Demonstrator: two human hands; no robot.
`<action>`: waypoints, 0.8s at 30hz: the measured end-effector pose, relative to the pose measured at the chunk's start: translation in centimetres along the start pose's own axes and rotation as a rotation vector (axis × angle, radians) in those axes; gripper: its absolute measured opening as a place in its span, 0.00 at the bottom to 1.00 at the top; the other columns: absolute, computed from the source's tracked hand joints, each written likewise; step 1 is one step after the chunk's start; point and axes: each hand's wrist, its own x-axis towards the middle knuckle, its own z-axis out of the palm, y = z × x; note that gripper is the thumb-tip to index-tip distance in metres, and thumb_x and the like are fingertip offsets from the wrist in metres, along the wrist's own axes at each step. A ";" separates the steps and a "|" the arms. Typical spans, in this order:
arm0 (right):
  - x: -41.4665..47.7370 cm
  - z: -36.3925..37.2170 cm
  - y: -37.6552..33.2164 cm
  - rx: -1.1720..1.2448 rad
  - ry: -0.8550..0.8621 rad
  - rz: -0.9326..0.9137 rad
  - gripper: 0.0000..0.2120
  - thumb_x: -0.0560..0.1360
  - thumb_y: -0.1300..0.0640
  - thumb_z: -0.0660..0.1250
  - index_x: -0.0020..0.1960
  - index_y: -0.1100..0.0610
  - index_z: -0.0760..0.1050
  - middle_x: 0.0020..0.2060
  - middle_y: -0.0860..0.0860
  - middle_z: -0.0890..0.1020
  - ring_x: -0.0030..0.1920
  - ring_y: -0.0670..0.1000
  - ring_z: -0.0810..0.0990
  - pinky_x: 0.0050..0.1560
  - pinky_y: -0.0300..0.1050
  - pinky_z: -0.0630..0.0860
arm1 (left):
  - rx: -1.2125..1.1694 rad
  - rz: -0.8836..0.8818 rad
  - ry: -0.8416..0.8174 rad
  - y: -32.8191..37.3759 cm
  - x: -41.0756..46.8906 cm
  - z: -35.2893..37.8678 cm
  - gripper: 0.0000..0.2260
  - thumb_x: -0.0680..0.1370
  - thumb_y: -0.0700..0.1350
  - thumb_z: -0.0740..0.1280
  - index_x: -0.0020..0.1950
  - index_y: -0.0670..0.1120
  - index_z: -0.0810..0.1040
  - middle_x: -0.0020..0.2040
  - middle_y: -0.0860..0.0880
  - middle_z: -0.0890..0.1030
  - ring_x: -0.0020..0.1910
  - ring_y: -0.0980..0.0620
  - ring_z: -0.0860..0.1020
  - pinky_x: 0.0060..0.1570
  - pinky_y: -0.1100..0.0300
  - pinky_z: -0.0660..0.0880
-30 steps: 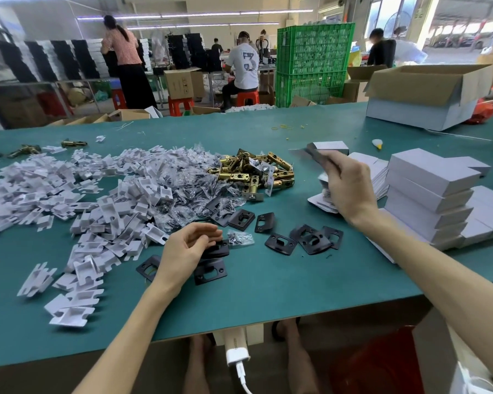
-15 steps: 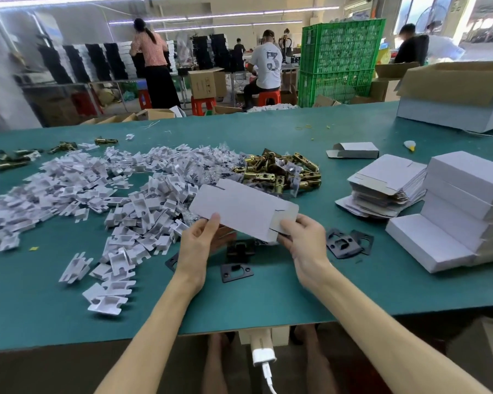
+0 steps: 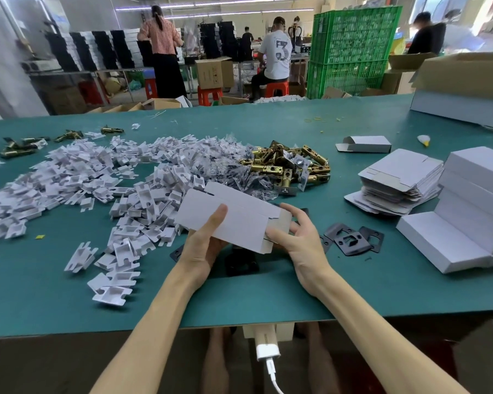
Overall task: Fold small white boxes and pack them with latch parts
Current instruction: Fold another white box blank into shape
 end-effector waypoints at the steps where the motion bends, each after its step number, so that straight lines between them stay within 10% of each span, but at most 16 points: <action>1: 0.0 -0.1 0.0 0.015 -0.002 0.003 0.28 0.72 0.67 0.75 0.67 0.48 0.72 0.54 0.52 0.86 0.56 0.54 0.84 0.51 0.46 0.82 | -0.024 -0.016 -0.038 0.2 -0.2 0.1 0.35 0.64 0.56 0.84 0.68 0.47 0.79 0.62 0.44 0.85 0.62 0.46 0.84 0.54 0.54 0.83; 6: -0.1 -0.2 -0.1 0.048 -0.051 0.002 0.30 0.69 0.63 0.76 0.68 0.49 0.72 0.57 0.54 0.86 0.59 0.59 0.83 0.59 0.53 0.81 | -0.164 -0.075 -0.357 1.2 -1.0 -0.6 0.39 0.70 0.53 0.82 0.77 0.46 0.73 0.75 0.42 0.75 0.74 0.43 0.74 0.73 0.48 0.71; 10: -0.1 -0.2 -0.1 0.054 -0.053 0.001 0.28 0.71 0.66 0.76 0.68 0.54 0.72 0.55 0.55 0.86 0.59 0.61 0.83 0.57 0.54 0.82 | -0.104 -0.025 -0.454 1.4 -1.3 -0.5 0.36 0.72 0.51 0.80 0.78 0.48 0.72 0.76 0.41 0.74 0.75 0.41 0.72 0.69 0.48 0.75; 24: -0.9 0.4 -0.4 -0.083 -0.108 -0.088 0.26 0.68 0.56 0.82 0.62 0.49 0.77 0.53 0.50 0.85 0.49 0.50 0.85 0.41 0.48 0.84 | -0.154 -0.004 -0.212 0.8 -0.4 -1.0 0.20 0.80 0.47 0.71 0.72 0.45 0.79 0.70 0.40 0.79 0.69 0.41 0.79 0.63 0.47 0.79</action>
